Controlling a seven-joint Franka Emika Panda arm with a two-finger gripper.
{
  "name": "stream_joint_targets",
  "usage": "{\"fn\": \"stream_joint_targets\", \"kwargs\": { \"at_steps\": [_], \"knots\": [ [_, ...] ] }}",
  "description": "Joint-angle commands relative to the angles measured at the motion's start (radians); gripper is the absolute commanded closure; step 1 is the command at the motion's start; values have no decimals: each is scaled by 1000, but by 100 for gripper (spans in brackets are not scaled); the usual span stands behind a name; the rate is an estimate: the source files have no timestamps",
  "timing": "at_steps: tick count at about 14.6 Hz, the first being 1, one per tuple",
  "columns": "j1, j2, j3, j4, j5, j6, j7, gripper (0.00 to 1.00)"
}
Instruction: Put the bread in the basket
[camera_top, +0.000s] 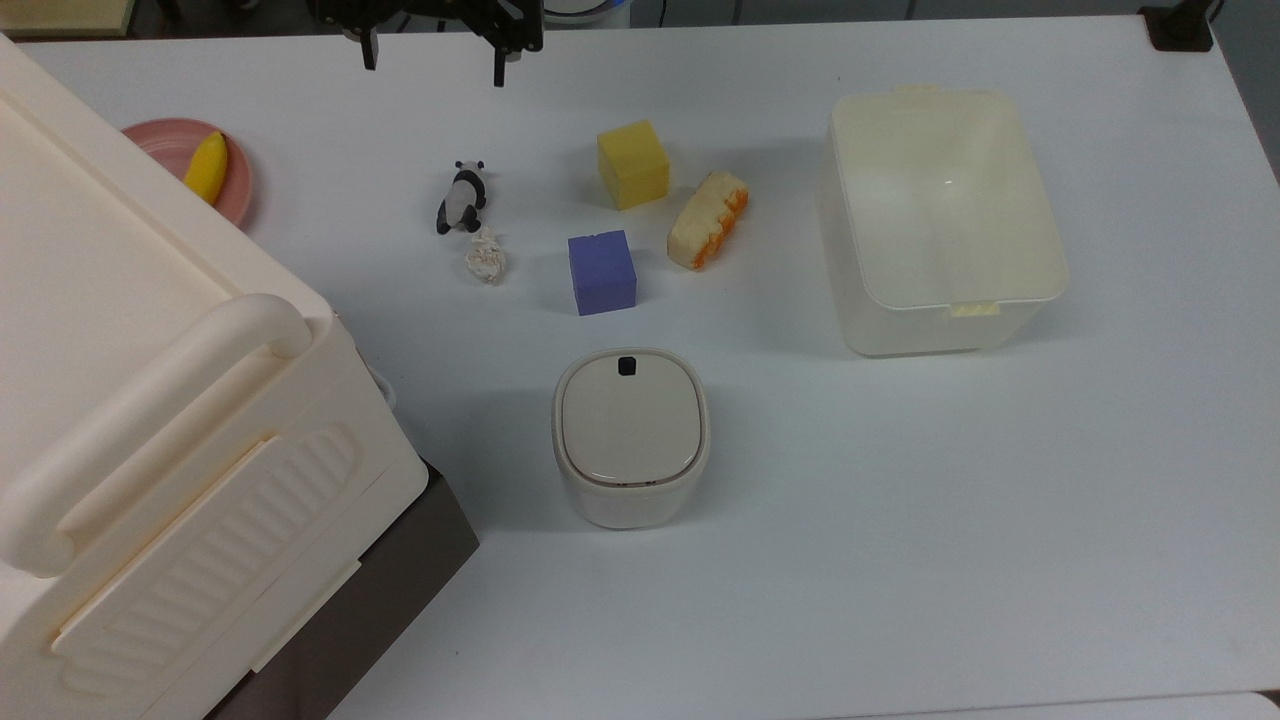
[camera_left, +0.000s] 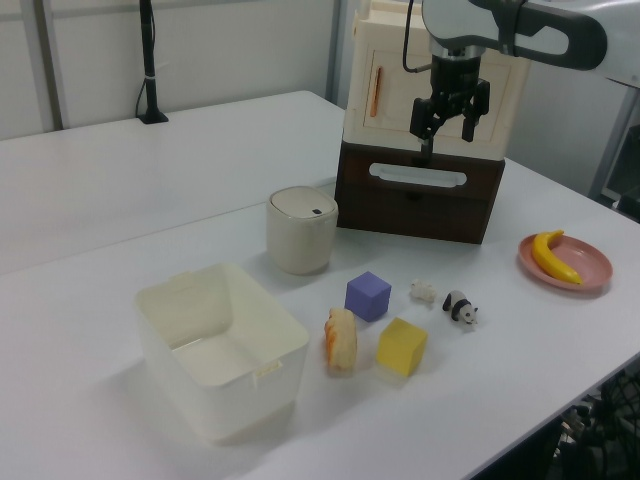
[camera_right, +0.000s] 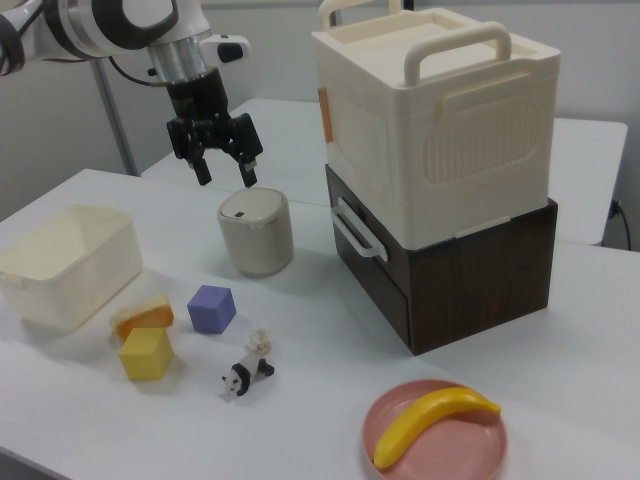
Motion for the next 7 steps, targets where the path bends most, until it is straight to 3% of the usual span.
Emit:
{"fn": "stream_joint_targets", "kwargs": {
  "at_steps": [1, 7],
  "knots": [
    [7, -10, -2, -15, -11, 8, -18, 0],
    [6, 18, -2, -15, -4, 15, -20, 0]
  ]
}}
